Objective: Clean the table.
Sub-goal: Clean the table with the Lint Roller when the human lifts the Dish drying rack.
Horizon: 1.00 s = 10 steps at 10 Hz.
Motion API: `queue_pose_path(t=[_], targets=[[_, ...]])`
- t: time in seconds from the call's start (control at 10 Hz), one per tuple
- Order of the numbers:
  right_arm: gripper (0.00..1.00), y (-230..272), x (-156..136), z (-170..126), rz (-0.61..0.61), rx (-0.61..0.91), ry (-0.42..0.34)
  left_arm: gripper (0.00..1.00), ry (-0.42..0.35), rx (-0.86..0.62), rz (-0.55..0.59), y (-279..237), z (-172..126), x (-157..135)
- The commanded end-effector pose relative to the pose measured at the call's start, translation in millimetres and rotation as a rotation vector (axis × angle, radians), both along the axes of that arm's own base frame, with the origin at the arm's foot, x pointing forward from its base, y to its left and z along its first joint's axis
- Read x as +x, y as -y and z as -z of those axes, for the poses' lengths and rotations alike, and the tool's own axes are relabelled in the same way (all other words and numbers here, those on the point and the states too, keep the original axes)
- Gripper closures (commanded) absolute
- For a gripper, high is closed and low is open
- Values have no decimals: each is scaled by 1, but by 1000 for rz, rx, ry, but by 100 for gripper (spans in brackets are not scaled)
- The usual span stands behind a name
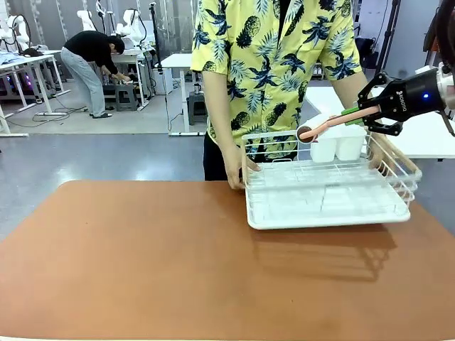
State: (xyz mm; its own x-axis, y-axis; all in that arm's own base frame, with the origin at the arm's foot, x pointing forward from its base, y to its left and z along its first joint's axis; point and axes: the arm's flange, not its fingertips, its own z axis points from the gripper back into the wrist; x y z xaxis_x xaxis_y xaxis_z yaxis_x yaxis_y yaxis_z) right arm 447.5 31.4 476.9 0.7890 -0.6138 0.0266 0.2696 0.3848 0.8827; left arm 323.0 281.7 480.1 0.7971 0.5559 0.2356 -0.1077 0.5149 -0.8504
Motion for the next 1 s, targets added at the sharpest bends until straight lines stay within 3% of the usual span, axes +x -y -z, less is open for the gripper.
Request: queue_pose_path(t=[0.0, 0.9], targets=[[98, -2, 0, -1, -5, -2, 0, 0, 14, -11, 7, -2, -1, -2], [98, -2, 0, -1, -5, -2, 0, 0, 14, -11, 7, -2, -1, -2]])
